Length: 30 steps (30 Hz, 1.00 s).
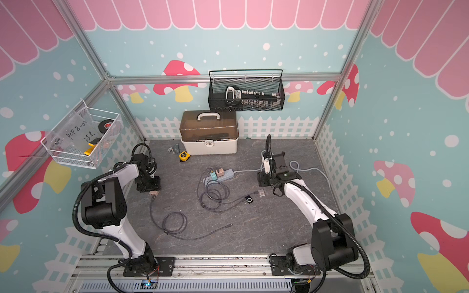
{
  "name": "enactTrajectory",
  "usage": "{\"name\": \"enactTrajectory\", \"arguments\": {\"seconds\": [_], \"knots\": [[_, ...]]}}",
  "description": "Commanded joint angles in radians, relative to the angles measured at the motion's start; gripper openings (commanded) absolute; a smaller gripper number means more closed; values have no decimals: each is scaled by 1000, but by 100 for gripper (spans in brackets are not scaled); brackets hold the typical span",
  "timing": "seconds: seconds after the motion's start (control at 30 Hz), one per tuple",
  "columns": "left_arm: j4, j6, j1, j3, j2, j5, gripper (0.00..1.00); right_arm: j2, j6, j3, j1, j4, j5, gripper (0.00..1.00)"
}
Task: Charge mp3
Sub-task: Pick up the plug from the center of the board.
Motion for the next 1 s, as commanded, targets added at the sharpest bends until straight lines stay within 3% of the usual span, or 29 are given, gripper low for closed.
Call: {"name": "enactTrajectory", "arguments": {"seconds": [0.0, 0.47, 0.67, 0.73, 0.83, 0.97], "knots": [[-23, -19, -71, 8, 8, 44, 53, 13, -8, 28, -2, -12, -1, 66], [18, -299, -311, -51, -26, 6, 55, 36, -13, 33, -3, -7, -30, 66], [126, -412, -378, -174, -124, -47, 58, 54, -23, 48, -2, 4, -86, 66], [169, -417, -383, -220, -183, -74, 61, 50, -31, 46, -2, 10, -99, 66], [219, -403, -390, -270, -252, -83, 75, 49, -35, 38, -2, 27, -120, 67], [252, -399, -403, -329, -294, -79, 77, 48, -34, 33, -1, 41, -147, 67]]}}
